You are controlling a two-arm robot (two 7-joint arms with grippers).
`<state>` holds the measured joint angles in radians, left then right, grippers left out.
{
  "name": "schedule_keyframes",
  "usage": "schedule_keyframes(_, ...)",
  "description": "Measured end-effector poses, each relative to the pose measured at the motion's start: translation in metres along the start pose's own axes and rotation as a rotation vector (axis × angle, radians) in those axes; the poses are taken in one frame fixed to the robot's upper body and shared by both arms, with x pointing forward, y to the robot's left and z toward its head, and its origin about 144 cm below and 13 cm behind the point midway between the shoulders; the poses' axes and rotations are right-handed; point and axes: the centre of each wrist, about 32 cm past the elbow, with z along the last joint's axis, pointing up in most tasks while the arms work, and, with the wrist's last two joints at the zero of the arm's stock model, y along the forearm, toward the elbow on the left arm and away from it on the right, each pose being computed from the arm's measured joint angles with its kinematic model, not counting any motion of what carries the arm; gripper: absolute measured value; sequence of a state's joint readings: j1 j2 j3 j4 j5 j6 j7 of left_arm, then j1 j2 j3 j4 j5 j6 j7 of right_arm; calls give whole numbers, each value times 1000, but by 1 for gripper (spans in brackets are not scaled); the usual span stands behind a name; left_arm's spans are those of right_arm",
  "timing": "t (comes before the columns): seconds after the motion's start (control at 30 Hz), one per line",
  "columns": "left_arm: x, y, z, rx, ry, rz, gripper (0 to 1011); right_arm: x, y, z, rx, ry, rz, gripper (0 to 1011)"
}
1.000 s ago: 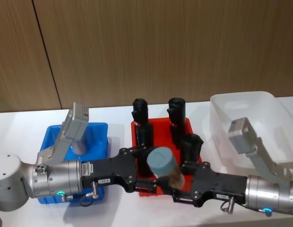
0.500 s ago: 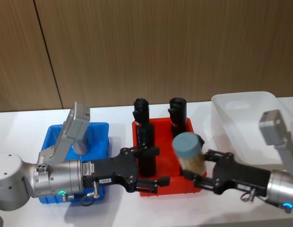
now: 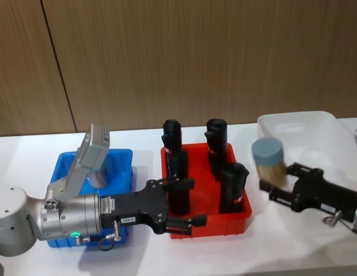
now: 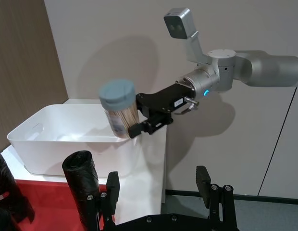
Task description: Pick the cotton swabs from the blue box and place them into the white box.
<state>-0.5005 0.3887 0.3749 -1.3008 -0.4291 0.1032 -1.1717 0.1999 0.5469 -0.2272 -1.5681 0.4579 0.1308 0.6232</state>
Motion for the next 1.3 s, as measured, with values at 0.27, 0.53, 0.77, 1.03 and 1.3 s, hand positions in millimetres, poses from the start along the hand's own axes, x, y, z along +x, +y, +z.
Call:
schedule_keyframes(0.27,0,0,0,0,0,0,1004,15,-4,-1,-12,8,-131,653)
schedule_keyframes(0.53,0,0,0,0,0,0,1004,29,-1,-3,-37,14,-254,652)
schedule_keyframes(0.77,0,0,0,0,0,0,1004,47,7,-7,-77,17,-380,653)
schedule_keyframes(1.03,0,0,0,0,0,0,1004,63,16,-13,-119,18,-457,717)
schedule_keyframes(1.3,0,0,0,0,0,0,1004,71,21,-16,-143,14,-494,934)
